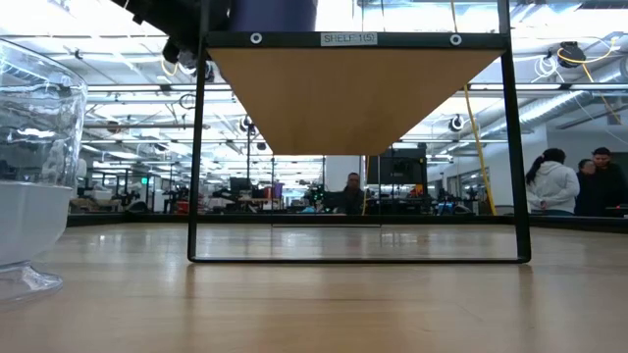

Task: Stack small to large cups/mugs on shelf
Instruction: Put the purple mug on the shelf

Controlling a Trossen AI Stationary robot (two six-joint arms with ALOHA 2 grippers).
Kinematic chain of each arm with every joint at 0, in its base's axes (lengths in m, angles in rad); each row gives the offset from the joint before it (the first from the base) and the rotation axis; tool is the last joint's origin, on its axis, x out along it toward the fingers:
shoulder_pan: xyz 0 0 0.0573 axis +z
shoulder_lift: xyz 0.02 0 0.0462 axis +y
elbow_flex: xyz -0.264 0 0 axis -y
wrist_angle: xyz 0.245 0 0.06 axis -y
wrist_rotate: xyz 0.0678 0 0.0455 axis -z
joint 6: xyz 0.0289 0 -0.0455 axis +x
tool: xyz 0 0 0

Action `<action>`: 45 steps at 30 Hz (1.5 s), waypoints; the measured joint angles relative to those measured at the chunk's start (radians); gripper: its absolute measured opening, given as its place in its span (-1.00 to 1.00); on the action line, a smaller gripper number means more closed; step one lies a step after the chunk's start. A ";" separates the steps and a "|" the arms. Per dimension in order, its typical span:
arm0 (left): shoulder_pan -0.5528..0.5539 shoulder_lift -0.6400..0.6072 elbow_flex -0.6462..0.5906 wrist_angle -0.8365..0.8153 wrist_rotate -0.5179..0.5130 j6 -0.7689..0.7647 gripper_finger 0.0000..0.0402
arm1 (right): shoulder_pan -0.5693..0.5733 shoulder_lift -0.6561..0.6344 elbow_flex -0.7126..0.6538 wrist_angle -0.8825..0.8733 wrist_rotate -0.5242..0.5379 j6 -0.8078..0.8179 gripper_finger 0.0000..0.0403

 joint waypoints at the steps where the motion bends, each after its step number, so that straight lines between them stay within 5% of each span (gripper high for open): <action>1: -0.002 0.000 0.000 0.008 -0.016 -0.007 -0.96 | 0.000 0.000 0.000 0.000 0.031 -0.006 0.02; 7: -0.026 0.006 0.000 0.027 -0.090 -0.051 -0.96 | -0.009 -0.001 -0.060 0.034 0.180 -0.051 0.02; 23: -0.044 0.153 0.001 0.123 -0.276 -0.139 -0.96 | -0.077 -0.010 -0.230 0.235 0.261 -0.245 0.02; 35: 0.002 0.210 0.002 0.161 -0.239 -0.160 -0.95 | -0.076 -0.057 -0.230 0.266 0.269 -0.298 0.02; 45: 0.014 0.220 0.002 0.169 -0.225 -0.170 -0.61 | -0.076 -0.059 -0.230 0.277 0.269 -0.308 0.02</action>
